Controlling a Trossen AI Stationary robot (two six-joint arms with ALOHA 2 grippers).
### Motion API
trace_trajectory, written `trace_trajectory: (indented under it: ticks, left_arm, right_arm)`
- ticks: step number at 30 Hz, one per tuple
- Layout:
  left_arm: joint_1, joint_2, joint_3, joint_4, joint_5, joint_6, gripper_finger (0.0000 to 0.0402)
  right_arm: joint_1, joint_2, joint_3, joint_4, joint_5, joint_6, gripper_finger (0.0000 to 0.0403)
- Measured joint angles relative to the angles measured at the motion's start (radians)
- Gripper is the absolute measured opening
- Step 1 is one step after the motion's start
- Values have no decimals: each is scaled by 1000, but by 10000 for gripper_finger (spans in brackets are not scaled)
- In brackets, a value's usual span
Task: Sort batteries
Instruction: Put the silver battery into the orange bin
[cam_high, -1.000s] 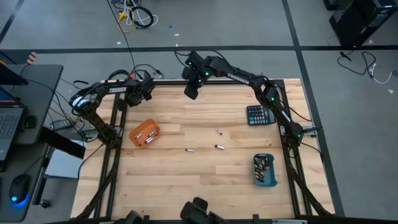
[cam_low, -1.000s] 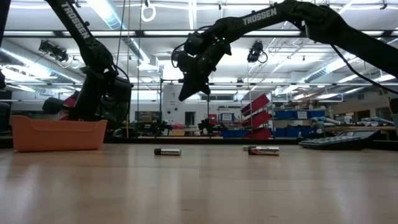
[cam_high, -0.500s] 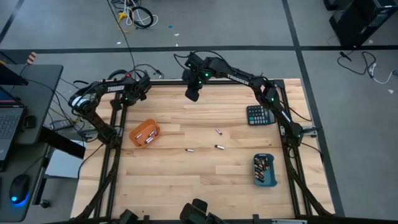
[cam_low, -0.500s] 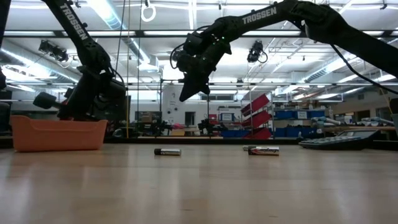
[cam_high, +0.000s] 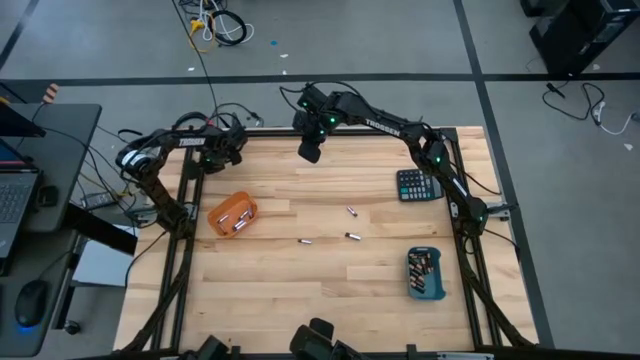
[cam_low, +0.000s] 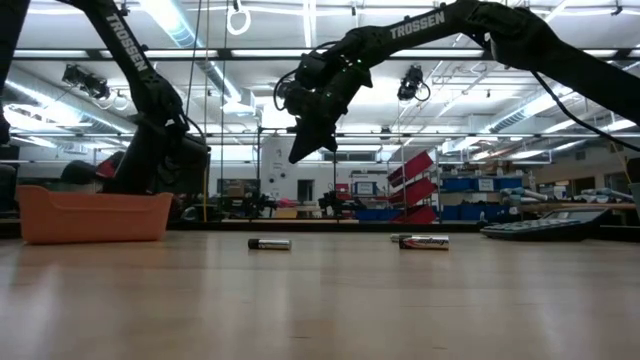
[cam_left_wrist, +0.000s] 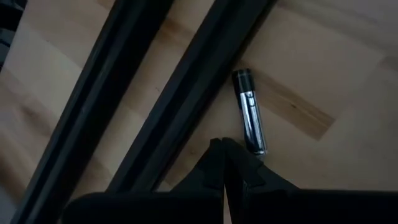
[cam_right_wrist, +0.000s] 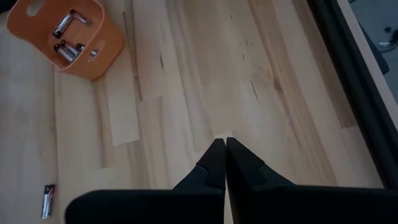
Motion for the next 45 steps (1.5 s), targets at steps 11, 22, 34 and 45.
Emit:
trace_trajectory:
  ticks: [11, 22, 34, 45]
  left_arm:
    - [-11, 3, -2, 4, -15, 20, 0]
    - [-42, 4, -2, 16, 0, 73, 0]
    - [-80, 4, 85, -166, -22, 21, 0]
    - [-19, 11, 119, -153, -104, 62, 0]
  right_arm:
    - [-3, 0, 0, 6, 0, 0, 1]
    - [-8, 0, 0, 31, 0, 4, 1]
    - [-9, 0, 0, 44, 0, 19, 1]
    - [-9, 0, 0, 36, 0, 20, 1]
